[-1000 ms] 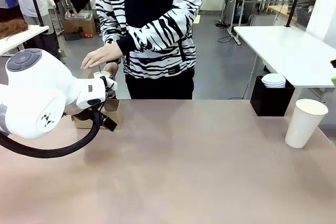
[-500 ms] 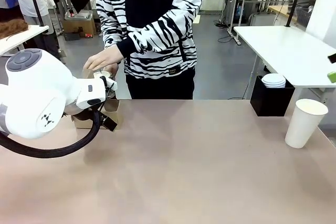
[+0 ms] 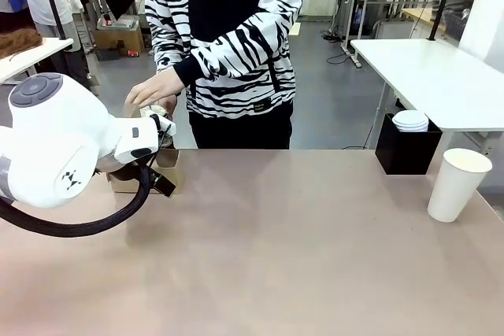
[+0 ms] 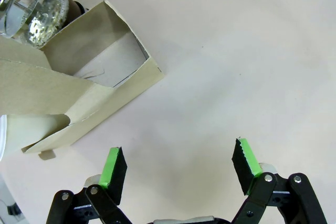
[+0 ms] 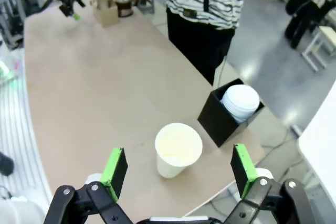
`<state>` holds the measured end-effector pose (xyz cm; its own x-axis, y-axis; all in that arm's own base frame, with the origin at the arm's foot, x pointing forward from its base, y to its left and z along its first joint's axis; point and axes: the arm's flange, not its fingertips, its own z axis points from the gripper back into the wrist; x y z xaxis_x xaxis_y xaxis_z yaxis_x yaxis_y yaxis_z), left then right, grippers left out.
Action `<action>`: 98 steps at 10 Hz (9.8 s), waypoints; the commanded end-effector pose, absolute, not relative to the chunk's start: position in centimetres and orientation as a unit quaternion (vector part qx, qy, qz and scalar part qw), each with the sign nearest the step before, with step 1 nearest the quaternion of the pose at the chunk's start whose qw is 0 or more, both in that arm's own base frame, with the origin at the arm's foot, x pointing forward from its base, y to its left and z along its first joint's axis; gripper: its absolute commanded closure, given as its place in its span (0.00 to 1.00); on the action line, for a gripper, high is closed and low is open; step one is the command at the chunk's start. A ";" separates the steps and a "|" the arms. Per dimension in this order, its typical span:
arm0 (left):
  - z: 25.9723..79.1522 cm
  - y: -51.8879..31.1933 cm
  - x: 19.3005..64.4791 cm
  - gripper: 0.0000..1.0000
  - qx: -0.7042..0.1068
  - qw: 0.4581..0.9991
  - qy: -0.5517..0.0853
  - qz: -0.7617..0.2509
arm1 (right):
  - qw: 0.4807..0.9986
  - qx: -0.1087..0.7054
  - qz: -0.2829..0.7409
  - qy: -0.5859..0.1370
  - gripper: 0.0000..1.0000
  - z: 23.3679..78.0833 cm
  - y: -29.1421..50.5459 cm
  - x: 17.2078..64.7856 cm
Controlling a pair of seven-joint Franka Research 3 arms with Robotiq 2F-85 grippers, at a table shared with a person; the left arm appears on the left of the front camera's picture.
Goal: Pour a drink into a cup and package it in a carrier.
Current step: Pick up the 600 ml Paper Cup and place it in the middle top area of the table, then when a person places the Paper Cup Lid on the 600 ml Paper Cup , lift the 600 ml Paper Cup.
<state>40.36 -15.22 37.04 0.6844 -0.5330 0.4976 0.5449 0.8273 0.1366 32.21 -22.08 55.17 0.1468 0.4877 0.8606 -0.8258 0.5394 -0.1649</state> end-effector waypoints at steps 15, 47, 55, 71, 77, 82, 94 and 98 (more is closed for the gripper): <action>37.1 -15.2 40.3 0.00 -0.012 0.918 -0.268 -0.294 | 0.707 0.239 0.433 -0.505 0.00 40.9 -27.3 35.3; 37.1 -15.2 40.3 0.00 -0.012 0.918 -0.268 -0.294 | 0.607 0.452 0.383 -0.530 0.00 23.0 -19.1 46.3; 37.1 -15.2 40.3 0.00 -0.012 0.918 -0.268 -0.294 | 0.606 0.454 0.392 -0.522 0.19 22.5 -18.5 46.1; 37.1 -15.2 40.3 0.00 -0.012 0.918 -0.268 -0.294 | 0.613 0.333 0.300 -0.650 0.19 26.2 8.1 57.0; 37.1 -15.2 40.3 0.00 -0.012 0.918 -0.268 -0.294 | 0.655 0.343 0.281 -0.612 0.19 25.6 8.3 60.0; 37.1 -15.2 40.3 0.00 -0.012 0.918 -0.268 -0.294 | 0.628 0.339 0.281 -0.642 0.19 25.1 7.8 60.0; 37.1 -15.2 40.3 0.00 -0.012 0.918 -0.268 -0.294 | 0.628 0.339 0.281 -0.642 0.19 25.1 7.8 60.0; 37.1 -15.2 40.3 0.00 -0.012 0.918 -0.268 -0.294 | 0.628 0.339 0.281 -0.642 0.19 25.1 7.8 60.0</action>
